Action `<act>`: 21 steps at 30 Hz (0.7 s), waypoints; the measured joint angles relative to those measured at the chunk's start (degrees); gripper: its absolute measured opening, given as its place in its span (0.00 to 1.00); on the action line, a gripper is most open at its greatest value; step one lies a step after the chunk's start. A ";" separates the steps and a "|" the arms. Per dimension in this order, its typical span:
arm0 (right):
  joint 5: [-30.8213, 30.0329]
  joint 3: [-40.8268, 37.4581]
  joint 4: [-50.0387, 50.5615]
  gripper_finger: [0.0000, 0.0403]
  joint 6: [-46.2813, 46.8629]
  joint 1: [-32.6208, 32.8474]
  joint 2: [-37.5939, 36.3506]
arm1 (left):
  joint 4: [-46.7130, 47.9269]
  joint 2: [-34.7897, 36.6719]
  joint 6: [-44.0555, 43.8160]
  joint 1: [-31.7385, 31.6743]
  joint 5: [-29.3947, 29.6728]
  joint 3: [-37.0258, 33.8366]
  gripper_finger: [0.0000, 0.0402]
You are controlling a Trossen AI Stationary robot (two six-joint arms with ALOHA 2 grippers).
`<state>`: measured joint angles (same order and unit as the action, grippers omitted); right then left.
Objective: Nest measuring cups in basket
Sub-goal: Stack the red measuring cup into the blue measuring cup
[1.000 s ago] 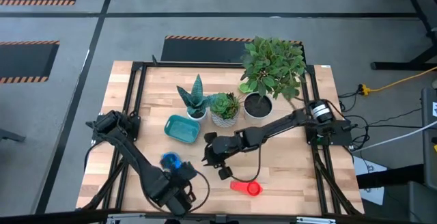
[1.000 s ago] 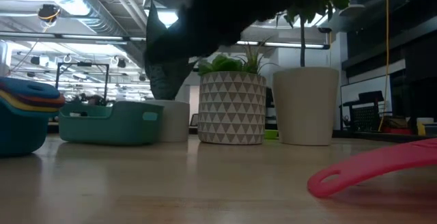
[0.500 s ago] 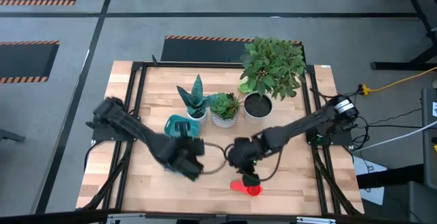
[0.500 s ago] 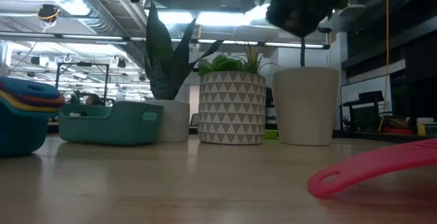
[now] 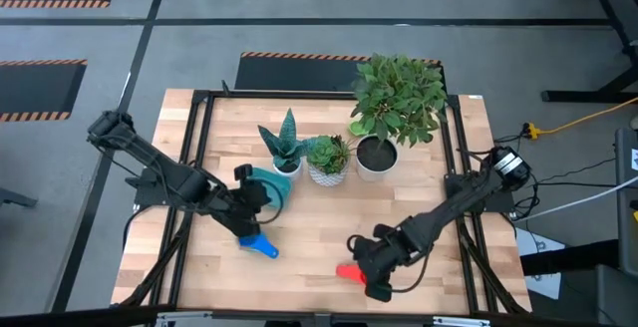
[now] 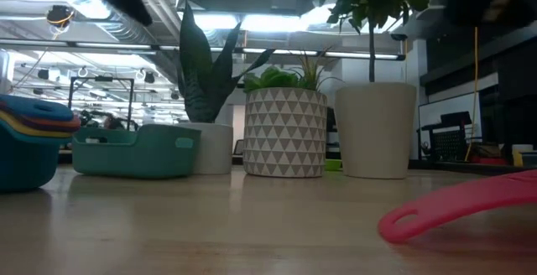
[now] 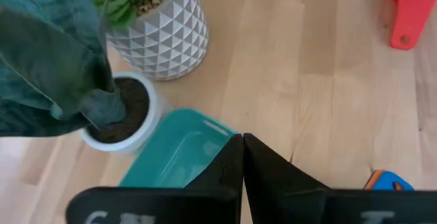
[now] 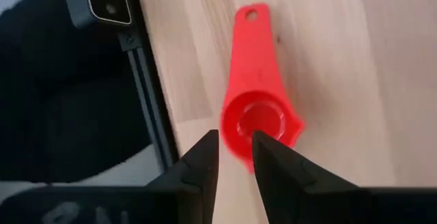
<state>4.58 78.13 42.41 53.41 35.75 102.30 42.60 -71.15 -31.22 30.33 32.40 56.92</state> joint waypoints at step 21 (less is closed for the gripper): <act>-9.53 -0.07 9.81 0.23 20.02 3.04 0.55 | -11.75 1.00 -0.07 0.11 -0.08 -8.12 0.00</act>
<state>-4.95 78.06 52.23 73.42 38.79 102.85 30.86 -70.15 -31.29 30.44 32.33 48.80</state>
